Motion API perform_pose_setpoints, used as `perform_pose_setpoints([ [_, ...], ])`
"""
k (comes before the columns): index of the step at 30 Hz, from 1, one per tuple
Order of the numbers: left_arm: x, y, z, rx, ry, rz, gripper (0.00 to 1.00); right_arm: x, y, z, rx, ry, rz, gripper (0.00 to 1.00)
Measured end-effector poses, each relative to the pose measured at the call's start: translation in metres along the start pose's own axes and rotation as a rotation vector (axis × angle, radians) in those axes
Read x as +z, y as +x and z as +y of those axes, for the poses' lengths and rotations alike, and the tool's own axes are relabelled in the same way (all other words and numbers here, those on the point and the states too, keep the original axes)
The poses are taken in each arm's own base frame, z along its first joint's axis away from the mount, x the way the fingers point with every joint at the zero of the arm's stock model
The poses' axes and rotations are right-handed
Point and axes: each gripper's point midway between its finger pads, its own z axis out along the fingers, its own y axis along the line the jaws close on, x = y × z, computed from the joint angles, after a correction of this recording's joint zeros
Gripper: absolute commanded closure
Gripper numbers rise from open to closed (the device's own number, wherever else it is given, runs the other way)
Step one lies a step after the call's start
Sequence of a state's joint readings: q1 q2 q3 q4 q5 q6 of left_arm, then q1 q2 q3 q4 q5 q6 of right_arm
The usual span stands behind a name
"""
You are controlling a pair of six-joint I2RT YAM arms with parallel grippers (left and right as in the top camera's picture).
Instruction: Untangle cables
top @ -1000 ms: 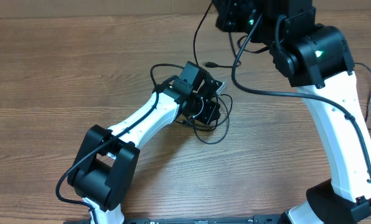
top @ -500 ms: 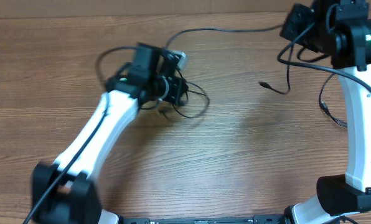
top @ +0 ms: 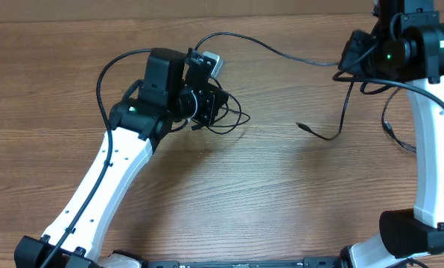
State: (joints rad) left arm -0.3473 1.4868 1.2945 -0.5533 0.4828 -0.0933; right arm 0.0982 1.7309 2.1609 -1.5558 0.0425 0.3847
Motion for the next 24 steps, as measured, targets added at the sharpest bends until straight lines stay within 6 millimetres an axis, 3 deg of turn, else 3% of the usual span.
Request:
perform_pose_setpoints([
  [1,0.000,-0.004,0.000,0.009,0.002,-0.016,0.80,0.002,0.002,-0.002,-0.002,0.008,0.009,0.96],
  [3,0.000,-0.012,-0.001,0.024,0.006,-0.047,0.48,0.004,0.004,-0.004,-0.006,0.020,0.019,0.96],
  [7,-0.001,-0.019,-0.003,0.040,0.010,-0.076,0.23,0.009,0.008,-0.007,-0.011,0.037,0.037,0.96],
  [14,-0.001,-0.017,-0.002,0.031,0.009,-0.065,0.26,0.010,0.011,-0.008,-0.014,0.042,0.047,0.96],
  [22,0.000,-0.001,0.000,-0.001,0.000,-0.004,0.84,0.010,0.013,-0.011,-0.017,0.052,0.058,0.96],
  [24,0.000,0.005,0.002,-0.013,-0.013,0.020,0.82,0.010,0.013,-0.011,-0.017,0.053,0.057,0.96],
])
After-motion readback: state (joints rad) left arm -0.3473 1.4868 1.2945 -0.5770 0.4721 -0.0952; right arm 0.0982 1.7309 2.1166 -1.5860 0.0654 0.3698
